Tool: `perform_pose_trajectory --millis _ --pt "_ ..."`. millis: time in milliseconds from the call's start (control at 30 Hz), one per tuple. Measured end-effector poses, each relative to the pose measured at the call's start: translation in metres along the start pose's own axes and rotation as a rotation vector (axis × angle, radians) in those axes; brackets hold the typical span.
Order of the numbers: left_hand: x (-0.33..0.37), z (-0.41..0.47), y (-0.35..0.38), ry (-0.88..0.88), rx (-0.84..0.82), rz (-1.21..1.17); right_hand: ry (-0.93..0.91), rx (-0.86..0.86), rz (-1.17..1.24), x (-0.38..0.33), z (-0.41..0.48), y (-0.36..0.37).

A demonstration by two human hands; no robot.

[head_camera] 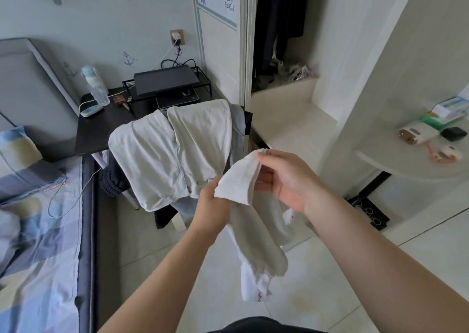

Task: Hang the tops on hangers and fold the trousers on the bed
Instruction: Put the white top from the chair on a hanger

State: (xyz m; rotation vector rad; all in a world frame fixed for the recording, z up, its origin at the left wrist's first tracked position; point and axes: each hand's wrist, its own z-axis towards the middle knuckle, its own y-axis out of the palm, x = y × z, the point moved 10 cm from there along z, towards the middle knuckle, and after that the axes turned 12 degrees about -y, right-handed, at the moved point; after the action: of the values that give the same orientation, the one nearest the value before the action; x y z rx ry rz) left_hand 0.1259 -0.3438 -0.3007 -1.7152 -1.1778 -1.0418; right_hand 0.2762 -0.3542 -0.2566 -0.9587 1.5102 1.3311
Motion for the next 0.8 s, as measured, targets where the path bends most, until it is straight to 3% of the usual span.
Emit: perform_pose_trajectory --millis 167,333,433,633,800 --pt "0.023 0.001 -0.011 -0.143 0.025 -0.315 -0.154 0.057 -0.389 0.007 -0.011 -0.042" --pt "0.031 0.004 -0.007 -0.251 0.002 -0.504 0.190 -0.220 -0.548 0.103 -0.048 -0.032" --pt "0.014 0.008 -0.005 -0.403 -0.017 -0.609 0.144 -0.173 -0.789 0.119 -0.049 -0.043" --pt "0.017 0.017 -0.025 -0.335 0.047 -0.497 0.112 -0.127 -0.843 0.104 -0.044 -0.042" --pt "0.020 0.003 -0.012 -0.176 -0.199 -0.243 0.021 -0.046 -0.604 0.069 -0.042 -0.031"
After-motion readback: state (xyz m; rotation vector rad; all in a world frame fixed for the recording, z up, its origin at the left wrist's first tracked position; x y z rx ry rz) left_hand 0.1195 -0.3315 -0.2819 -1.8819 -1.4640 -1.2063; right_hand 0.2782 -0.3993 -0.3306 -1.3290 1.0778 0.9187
